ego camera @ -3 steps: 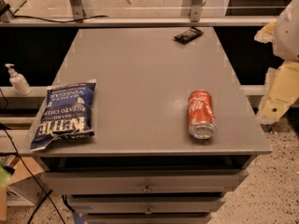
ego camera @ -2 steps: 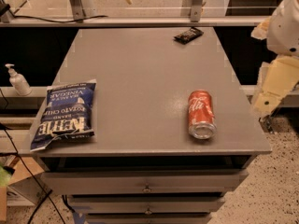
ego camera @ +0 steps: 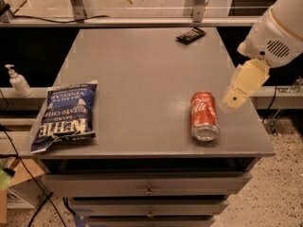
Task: Place coke can upright
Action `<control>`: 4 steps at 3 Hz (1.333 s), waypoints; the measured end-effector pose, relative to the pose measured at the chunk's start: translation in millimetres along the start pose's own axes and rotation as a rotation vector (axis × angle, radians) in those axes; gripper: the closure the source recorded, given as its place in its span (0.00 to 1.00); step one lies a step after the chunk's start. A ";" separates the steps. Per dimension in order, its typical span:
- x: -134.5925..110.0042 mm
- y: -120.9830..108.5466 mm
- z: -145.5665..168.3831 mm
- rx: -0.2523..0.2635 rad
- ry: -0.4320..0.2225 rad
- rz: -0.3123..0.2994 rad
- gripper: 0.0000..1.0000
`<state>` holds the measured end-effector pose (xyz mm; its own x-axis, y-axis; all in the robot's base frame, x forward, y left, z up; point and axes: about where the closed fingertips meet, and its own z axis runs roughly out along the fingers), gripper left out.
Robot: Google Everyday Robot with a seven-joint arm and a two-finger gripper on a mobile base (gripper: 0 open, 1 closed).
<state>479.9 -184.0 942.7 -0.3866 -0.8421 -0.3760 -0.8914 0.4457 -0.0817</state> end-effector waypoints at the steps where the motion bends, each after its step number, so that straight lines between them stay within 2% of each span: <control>1: 0.7 -2.6 -1.4 0.001 0.012 0.040 0.00; 2: 6.7 -9.5 9.8 0.025 0.074 0.050 0.00; 3: 10.8 -19.8 32.1 0.029 0.091 0.173 0.00; 4: 16.0 -29.9 53.5 0.019 0.073 0.318 0.00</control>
Offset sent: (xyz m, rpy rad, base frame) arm 0.0169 -0.0192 -0.0329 -0.1493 0.0816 -0.2060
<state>513.0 -194.6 889.8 -0.6613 -0.6792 -0.3182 -0.7192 0.6947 0.0117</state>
